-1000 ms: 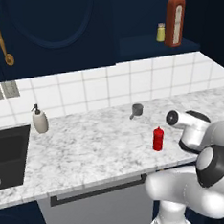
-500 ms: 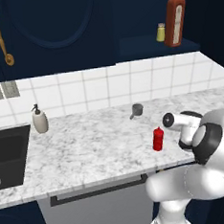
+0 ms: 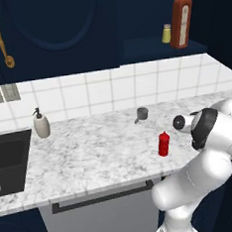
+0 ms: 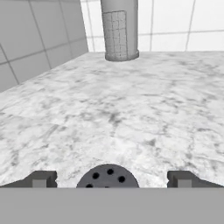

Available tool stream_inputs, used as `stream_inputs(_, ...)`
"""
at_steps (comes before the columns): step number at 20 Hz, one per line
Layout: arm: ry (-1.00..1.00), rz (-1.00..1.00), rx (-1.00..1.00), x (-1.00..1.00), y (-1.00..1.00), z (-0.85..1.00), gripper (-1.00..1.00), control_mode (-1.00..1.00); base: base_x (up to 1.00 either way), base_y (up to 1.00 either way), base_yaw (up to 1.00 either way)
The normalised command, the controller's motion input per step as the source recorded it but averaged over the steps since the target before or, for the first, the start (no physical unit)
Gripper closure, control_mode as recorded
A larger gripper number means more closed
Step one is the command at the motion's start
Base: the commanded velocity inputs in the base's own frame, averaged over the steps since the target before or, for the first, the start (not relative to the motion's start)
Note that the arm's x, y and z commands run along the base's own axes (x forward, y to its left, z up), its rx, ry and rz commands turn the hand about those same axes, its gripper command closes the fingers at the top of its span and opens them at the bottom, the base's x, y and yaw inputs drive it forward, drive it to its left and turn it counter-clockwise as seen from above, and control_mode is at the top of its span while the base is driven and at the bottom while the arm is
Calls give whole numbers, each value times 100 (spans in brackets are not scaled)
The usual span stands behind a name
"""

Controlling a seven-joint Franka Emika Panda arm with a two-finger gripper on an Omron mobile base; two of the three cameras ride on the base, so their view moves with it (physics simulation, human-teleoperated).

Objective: Put the shaker and condiment bottle from the counter next to their counterparts in the cabinet.

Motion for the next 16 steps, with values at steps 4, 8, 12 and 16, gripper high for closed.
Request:
stream_inputs(4,-5,0,0,25,-4,-26,100,-100,0,0,0)
stream_inputs(8,2,0,0,0,0,-11,100,-100,0,0,0)
stream_inputs(12,5,0,0,0,0,-5,100,-100,0,0,0)
stream_inputs(16,1,0,0,0,1,-2,100,-100,0,0,0)
